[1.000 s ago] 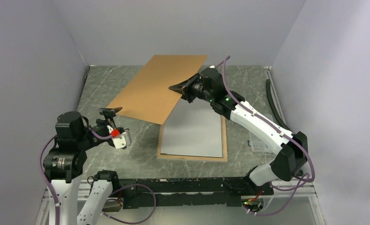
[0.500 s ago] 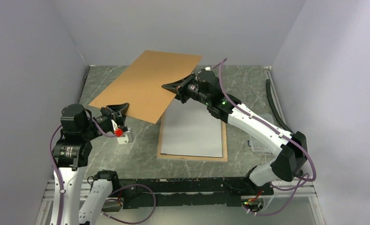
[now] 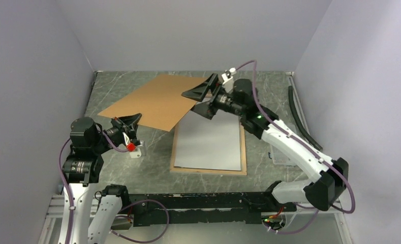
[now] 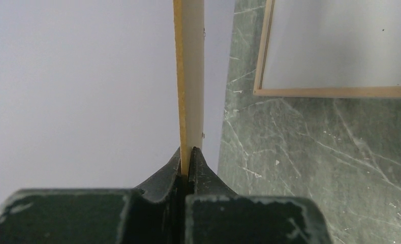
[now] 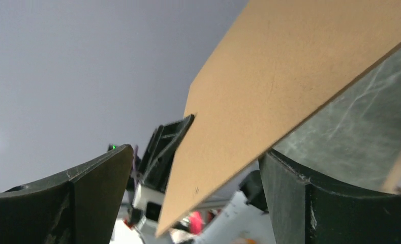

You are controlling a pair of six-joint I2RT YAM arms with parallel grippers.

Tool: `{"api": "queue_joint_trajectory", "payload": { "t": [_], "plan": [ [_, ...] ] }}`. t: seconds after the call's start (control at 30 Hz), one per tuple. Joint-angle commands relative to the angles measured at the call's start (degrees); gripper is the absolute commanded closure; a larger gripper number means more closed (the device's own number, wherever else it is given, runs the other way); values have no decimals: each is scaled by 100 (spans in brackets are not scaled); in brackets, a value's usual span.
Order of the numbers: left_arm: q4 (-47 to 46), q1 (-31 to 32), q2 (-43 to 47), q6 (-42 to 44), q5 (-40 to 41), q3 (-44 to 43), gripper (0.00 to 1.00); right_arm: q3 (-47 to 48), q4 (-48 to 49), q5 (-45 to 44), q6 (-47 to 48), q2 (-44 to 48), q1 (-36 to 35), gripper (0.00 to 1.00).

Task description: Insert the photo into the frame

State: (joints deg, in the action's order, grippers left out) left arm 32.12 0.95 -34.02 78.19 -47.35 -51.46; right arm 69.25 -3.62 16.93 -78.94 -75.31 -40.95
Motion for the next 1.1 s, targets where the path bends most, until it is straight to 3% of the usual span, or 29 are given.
{"api": "queue_joint_trajectory", "payload": {
  "t": [0.0,0.07,0.13,0.17,0.27,0.4,0.67,0.9,1.07],
  "plan": [
    [-594,2,-30,-47,-189,-461,97,244,-222,2181,2037,408,797,1],
    [-415,-1,-112,-207,-213,-696,97,861,-1301,2917,3557,375,1051,0],
    [-204,1,-175,-342,-294,-910,97,1765,-2959,2250,5603,434,988,0],
    [46,2,-195,-285,-374,-1032,97,1816,-3294,1803,6289,547,925,0],
    [511,-3,-193,-122,-530,-1208,97,1460,-3286,974,8112,981,905,0],
    [1065,-5,-237,20,-649,-1442,97,1002,-2877,1255,9730,1418,839,0],
    [1580,2,-295,326,-834,-1662,97,1205,-2915,1284,11089,1301,143,7],
    [1709,-1,-372,432,-923,-1790,97,1275,-3234,802,11500,802,-652,12],
    [1815,1,-395,504,-955,-1867,97,1013,-2570,199,11580,656,-869,22]
  ]
}}
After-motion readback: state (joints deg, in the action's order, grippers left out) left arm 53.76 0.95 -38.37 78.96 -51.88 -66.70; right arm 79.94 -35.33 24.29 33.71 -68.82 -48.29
